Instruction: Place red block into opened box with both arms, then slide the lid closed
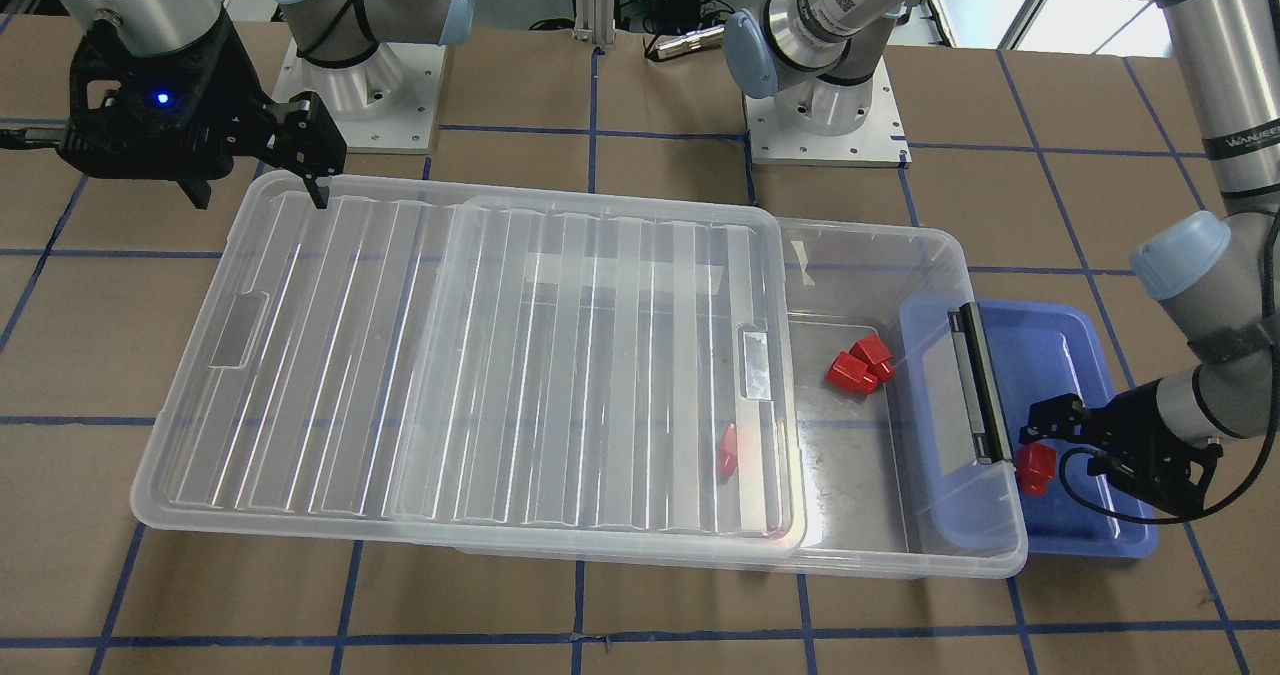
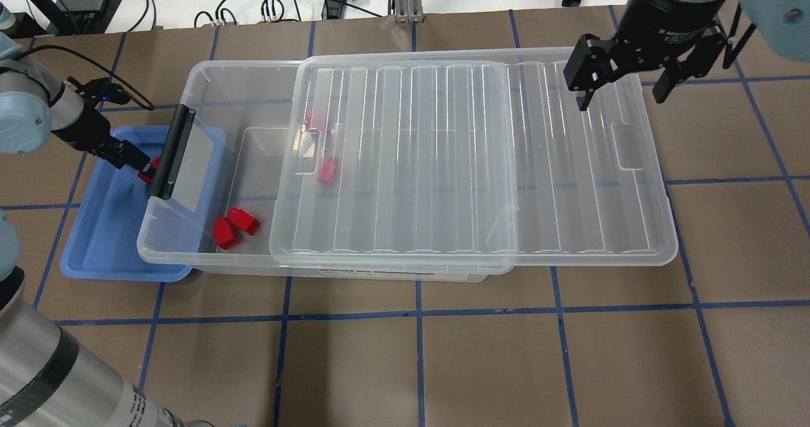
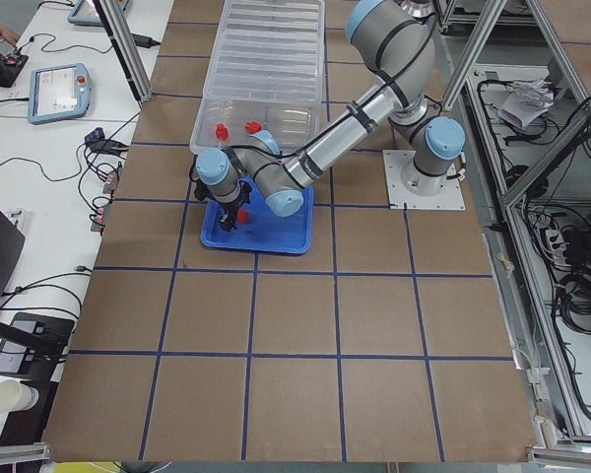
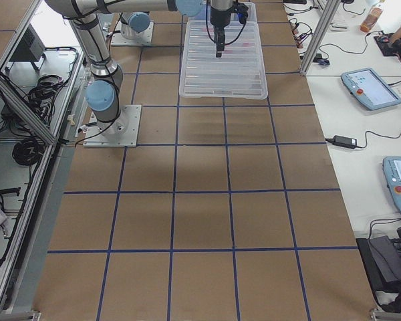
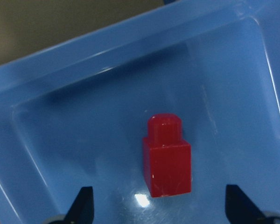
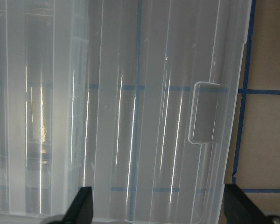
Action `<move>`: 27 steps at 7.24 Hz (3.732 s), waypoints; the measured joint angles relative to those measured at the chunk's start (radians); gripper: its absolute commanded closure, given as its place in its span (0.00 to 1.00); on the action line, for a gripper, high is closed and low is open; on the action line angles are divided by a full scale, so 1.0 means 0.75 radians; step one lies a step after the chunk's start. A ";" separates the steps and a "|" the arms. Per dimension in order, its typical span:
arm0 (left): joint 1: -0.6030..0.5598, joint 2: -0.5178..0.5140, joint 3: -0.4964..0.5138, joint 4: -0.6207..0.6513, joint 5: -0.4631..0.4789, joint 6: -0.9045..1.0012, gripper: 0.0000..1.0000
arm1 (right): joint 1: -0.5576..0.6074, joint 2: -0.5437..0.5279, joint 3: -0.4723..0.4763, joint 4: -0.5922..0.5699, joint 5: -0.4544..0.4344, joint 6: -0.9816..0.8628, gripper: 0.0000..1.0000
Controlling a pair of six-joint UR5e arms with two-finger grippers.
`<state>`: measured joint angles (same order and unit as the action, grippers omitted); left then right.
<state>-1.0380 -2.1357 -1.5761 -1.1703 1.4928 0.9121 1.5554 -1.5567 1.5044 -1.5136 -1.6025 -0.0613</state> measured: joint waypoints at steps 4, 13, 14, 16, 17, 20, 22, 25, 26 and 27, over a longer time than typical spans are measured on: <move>-0.071 -0.023 -0.068 0.198 0.090 -0.092 0.86 | 0.000 0.003 0.000 0.000 -0.001 0.000 0.00; -0.275 0.211 0.325 -0.344 0.158 -0.355 1.00 | -0.009 0.004 -0.005 -0.001 -0.003 -0.006 0.00; -0.348 0.251 0.312 -0.396 0.137 -0.496 1.00 | -0.010 0.004 -0.005 -0.001 -0.003 -0.006 0.00; -0.469 0.315 0.173 -0.385 0.101 -0.796 1.00 | -0.011 0.004 -0.004 -0.001 -0.003 -0.006 0.00; -0.524 0.337 0.087 -0.318 0.091 -0.915 1.00 | -0.011 0.004 -0.003 -0.001 -0.003 -0.006 0.00; -0.586 0.323 -0.116 -0.005 0.090 -1.006 1.00 | -0.016 0.005 0.001 -0.001 -0.003 -0.010 0.00; -0.548 0.295 -0.168 0.061 0.083 -1.006 1.00 | -0.024 0.006 0.002 -0.001 -0.004 -0.014 0.00; -0.537 0.282 -0.263 0.112 0.083 -1.026 1.00 | -0.082 0.007 0.001 0.000 -0.008 -0.074 0.00; -0.536 0.278 -0.281 0.132 0.083 -1.027 1.00 | -0.152 0.008 0.003 0.000 -0.007 -0.169 0.00; -0.535 0.272 -0.289 0.140 0.083 -1.027 1.00 | -0.239 0.008 0.011 -0.005 -0.007 -0.304 0.00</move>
<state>-1.4394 -1.9316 -1.7930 -1.0650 1.5551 0.1419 1.3759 -1.5505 1.5129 -1.5172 -1.6074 -0.2896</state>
